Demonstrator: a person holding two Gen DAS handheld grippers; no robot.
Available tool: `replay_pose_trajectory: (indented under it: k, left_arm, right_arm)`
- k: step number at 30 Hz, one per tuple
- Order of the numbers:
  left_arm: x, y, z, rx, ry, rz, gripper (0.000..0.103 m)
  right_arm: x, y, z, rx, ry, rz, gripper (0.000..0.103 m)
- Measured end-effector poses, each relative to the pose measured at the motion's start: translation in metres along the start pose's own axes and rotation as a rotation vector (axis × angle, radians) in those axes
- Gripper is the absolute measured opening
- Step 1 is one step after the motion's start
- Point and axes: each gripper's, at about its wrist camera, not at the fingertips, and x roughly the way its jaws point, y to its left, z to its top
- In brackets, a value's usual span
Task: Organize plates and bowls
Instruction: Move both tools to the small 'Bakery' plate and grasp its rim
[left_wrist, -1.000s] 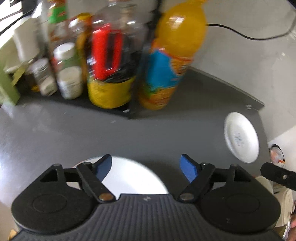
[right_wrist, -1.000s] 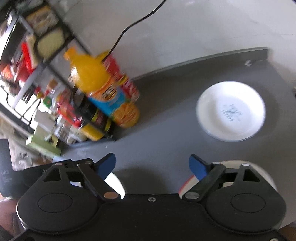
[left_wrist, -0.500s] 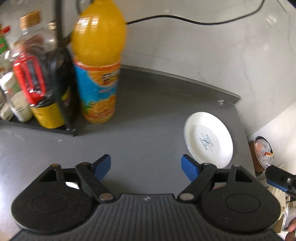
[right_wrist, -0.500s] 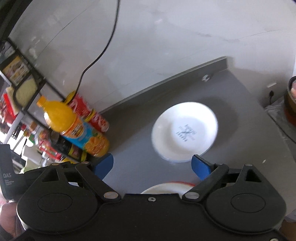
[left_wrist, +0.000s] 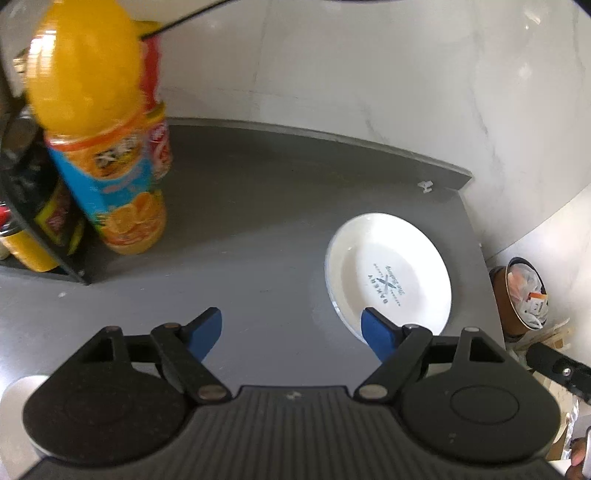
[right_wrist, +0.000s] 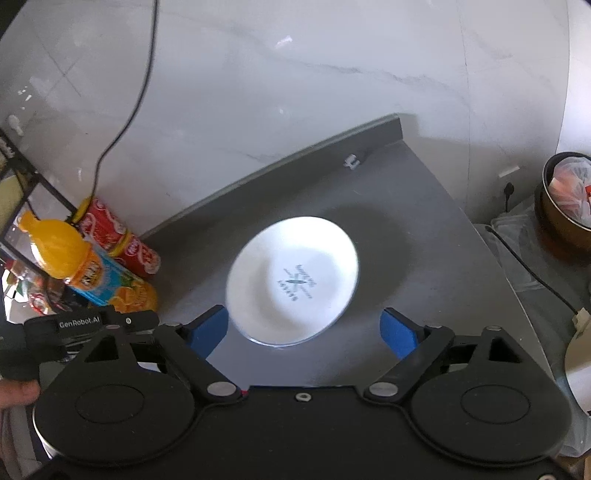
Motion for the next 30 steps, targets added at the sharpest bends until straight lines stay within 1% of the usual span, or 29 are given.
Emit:
replay_pose_trajectory:
  k: [2,4,8,9,10,13,14,15,16,19,21,27,30]
  left_arm:
    - [0.012,-0.007,0.003,0.006,0.012,-0.004,0.08]
    - [0.025,-0.012,0.006,0.012,0.022,-0.007,0.077]
    - [0.046,-0.022,0.01,0.025,0.034,-0.026,0.071]
    - [0.052,-0.024,0.011,0.032,0.04,-0.023,0.068]
    - [0.059,-0.027,0.011,0.037,0.051,-0.019,0.063]
    - [0.077,-0.031,0.01,0.036,0.079,-0.025,0.051]
    - [0.082,-0.032,0.01,0.039,0.083,-0.022,0.049]
    - [0.086,-0.033,0.01,0.042,0.086,-0.018,0.045]
    - [0.092,-0.034,0.009,0.045,0.09,-0.019,0.042]
    - [0.105,-0.035,0.008,0.049,0.111,-0.021,0.034]
    - [0.112,-0.034,0.008,0.047,0.116,-0.015,0.032]
    - [0.127,-0.034,0.011,0.037,0.116,-0.019,0.024]
    - [0.131,-0.033,0.012,0.024,0.11,-0.016,0.024]
  right_arm:
    - [0.011,-0.01,0.001,0.011,0.014,-0.009,0.081]
    - [0.022,-0.019,0.002,0.018,0.025,-0.009,0.071]
    - [0.045,-0.033,0.004,0.028,0.057,0.0,0.063]
    - [0.05,-0.035,0.004,0.026,0.062,0.004,0.06]
    - [0.054,-0.038,0.004,0.029,0.067,0.006,0.058]
    - [0.074,-0.048,0.004,0.056,0.096,0.017,0.05]
    - [0.079,-0.05,0.004,0.061,0.105,0.018,0.049]
    - [0.086,-0.052,0.004,0.063,0.116,0.017,0.045]
    - [0.091,-0.054,0.004,0.062,0.125,0.018,0.043]
    - [0.105,-0.056,0.006,0.066,0.142,0.027,0.043]
    - [0.111,-0.057,0.007,0.067,0.15,0.029,0.042]
    - [0.127,-0.059,0.01,0.076,0.165,0.038,0.035]
    - [0.134,-0.059,0.012,0.077,0.167,0.038,0.033]
